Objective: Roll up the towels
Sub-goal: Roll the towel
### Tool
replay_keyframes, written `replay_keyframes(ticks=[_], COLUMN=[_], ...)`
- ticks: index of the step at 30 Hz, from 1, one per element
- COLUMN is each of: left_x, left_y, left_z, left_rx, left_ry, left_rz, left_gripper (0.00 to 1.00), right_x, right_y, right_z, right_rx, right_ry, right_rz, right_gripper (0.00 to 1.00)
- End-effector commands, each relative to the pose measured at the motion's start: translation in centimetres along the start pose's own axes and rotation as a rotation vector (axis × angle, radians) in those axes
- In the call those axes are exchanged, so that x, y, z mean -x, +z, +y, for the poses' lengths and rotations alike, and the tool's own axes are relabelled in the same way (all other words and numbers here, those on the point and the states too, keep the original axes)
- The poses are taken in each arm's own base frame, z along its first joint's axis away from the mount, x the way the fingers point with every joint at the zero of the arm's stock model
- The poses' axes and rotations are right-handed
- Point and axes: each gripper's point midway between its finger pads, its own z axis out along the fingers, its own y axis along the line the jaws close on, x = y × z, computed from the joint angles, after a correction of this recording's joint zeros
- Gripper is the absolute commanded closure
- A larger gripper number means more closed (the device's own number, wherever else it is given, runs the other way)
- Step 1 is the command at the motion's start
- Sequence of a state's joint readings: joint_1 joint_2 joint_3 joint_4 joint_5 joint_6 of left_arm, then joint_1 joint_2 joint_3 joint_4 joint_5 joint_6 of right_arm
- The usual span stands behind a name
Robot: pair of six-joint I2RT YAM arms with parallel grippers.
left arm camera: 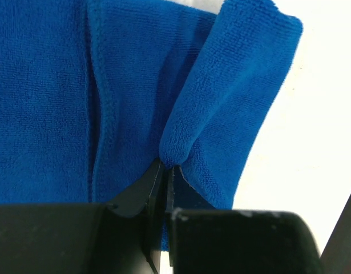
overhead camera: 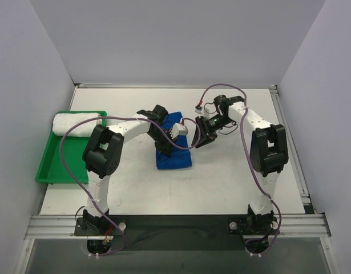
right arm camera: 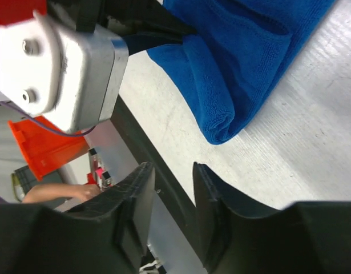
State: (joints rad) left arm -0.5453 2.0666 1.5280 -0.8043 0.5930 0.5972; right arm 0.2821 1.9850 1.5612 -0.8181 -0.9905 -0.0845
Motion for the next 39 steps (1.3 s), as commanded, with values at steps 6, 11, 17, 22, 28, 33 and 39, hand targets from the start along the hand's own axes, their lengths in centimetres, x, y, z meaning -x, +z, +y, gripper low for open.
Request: replay_keyframes(ticks=[6,11,17,22,28,33,39], left_x=[0.2,-0.1,0.0,-0.3,-1.3,-3.2,-5.7], left_y=[-0.1,-0.3,-0.5,-1.8,-4.5,-5.6,-6.4], left_z=[1.9,1.8,1.3,1.7,2.0,1.7,2.7], left_rx=[-0.052,-0.059,-0.074,-0.072,-0.060,-0.027,0.057], left_ry=[-0.029,-0.023,-0.024,-0.055,-0.091,-0.083,-0.066], left_rz=[-0.080,-0.086,-0.098,-0.132,-0.155,-0.125,-0.054], left_gripper=[0.79,0.68,0.64,0.57,0.45,0.39,0.41], right_x=[-1.6,-1.2,-1.3,-2.9,-3.4,-3.9,-3.7], right_y=[2.4,3.9,6.8,9.9,10.9,11.2,10.9], right_z=[1.7,1.9,0.9,-2.7,-3.8,-3.9,-3.0], right_rx=[0.140,0.167,0.162,0.107,0.061,0.039,0.029], right_ry=[0.108,0.152,0.223,0.362,0.389,0.388,0.348], right_rz=[0.075,0.087,0.129,0.197,0.214,0.223,0.212], right_gripper=[0.80,0.80,0.81,0.84,0.86,0.85,0.84])
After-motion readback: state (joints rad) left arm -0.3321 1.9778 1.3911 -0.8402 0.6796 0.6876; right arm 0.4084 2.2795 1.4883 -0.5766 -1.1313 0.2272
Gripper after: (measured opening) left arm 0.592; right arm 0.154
